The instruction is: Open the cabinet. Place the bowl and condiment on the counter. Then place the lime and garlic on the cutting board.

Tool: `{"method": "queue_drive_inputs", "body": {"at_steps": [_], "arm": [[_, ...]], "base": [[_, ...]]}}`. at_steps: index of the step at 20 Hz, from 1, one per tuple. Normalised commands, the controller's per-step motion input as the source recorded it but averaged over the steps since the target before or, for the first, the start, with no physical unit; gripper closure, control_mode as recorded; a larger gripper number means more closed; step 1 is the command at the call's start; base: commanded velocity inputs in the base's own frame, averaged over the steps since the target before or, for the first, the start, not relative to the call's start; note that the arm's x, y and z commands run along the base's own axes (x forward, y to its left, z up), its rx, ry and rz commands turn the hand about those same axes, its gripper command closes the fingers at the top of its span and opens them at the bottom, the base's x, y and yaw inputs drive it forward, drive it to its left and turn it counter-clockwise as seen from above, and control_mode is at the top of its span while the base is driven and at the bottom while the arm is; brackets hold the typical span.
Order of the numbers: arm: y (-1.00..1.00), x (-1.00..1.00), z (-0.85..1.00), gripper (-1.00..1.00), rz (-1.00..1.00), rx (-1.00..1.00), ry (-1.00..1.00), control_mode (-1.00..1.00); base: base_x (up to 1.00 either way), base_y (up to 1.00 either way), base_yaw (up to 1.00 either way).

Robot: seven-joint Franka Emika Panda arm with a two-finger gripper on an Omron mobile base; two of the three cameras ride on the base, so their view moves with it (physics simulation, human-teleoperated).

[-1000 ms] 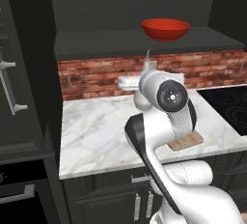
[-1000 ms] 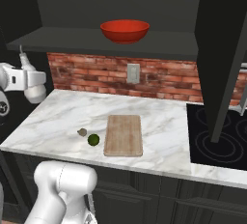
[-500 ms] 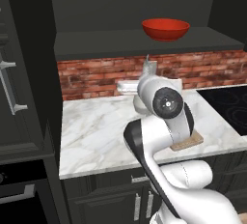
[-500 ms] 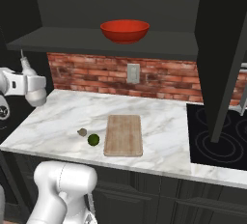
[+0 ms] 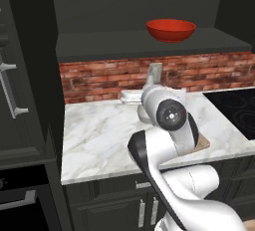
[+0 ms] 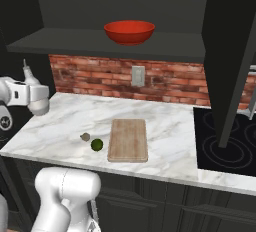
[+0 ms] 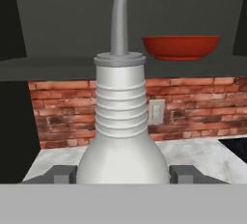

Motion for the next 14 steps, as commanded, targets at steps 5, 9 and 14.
{"method": "queue_drive_inputs", "body": {"at_steps": [5,9,14], "arm": [[0.07,0.09,-0.19,1.0,0.0,0.0,-0.02,-1.0],[0.15,0.25,-0.12,1.0,0.0,0.0,-0.04,-1.0],[0.24,0.27,-0.09,1.0,0.0,0.0,-0.05,-1.0]], "base": [[0.0,0.0,0.0],[0.0,0.0,0.0],[0.0,0.0,0.0]]}}
